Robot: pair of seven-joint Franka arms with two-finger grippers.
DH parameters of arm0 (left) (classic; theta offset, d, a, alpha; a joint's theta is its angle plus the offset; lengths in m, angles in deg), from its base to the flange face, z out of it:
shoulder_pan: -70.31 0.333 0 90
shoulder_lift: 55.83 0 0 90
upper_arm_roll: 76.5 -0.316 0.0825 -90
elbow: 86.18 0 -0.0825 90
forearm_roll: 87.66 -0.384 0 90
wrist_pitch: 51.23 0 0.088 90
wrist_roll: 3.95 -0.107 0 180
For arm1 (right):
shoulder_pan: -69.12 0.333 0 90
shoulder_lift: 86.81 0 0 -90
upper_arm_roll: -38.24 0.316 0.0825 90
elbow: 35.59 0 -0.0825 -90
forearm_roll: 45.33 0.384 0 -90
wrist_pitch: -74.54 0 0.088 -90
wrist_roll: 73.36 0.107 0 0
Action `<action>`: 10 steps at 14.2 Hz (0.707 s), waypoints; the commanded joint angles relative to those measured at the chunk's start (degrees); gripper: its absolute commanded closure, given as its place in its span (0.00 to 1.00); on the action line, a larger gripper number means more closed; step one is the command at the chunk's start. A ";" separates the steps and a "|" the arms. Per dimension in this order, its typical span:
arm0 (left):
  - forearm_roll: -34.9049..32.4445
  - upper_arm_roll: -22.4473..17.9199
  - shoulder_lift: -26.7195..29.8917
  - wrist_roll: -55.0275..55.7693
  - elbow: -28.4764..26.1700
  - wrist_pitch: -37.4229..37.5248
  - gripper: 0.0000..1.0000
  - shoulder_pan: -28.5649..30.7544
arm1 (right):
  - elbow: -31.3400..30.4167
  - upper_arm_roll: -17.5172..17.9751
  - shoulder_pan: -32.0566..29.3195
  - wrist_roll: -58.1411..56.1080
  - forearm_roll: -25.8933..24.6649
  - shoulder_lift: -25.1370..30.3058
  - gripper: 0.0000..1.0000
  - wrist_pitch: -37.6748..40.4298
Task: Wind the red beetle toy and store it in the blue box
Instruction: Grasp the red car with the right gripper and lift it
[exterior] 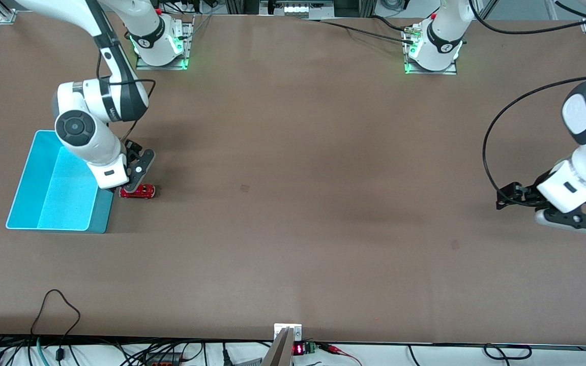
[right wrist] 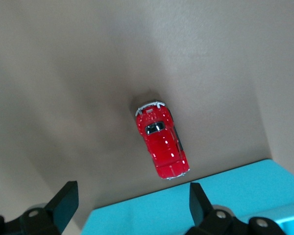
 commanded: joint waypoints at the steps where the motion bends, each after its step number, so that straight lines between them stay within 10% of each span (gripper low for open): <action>1: 0.81 -2.33 3.09 6.37 1.95 6.41 0.00 -2.45 | 1.34 0.61 -2.87 -11.62 -0.37 -3.22 0.00 -4.76; 10: 1.16 -1.28 12.41 11.40 -0.24 16.53 0.00 -2.01 | 0.82 3.95 -6.56 -17.03 0.77 -12.36 0.00 -16.37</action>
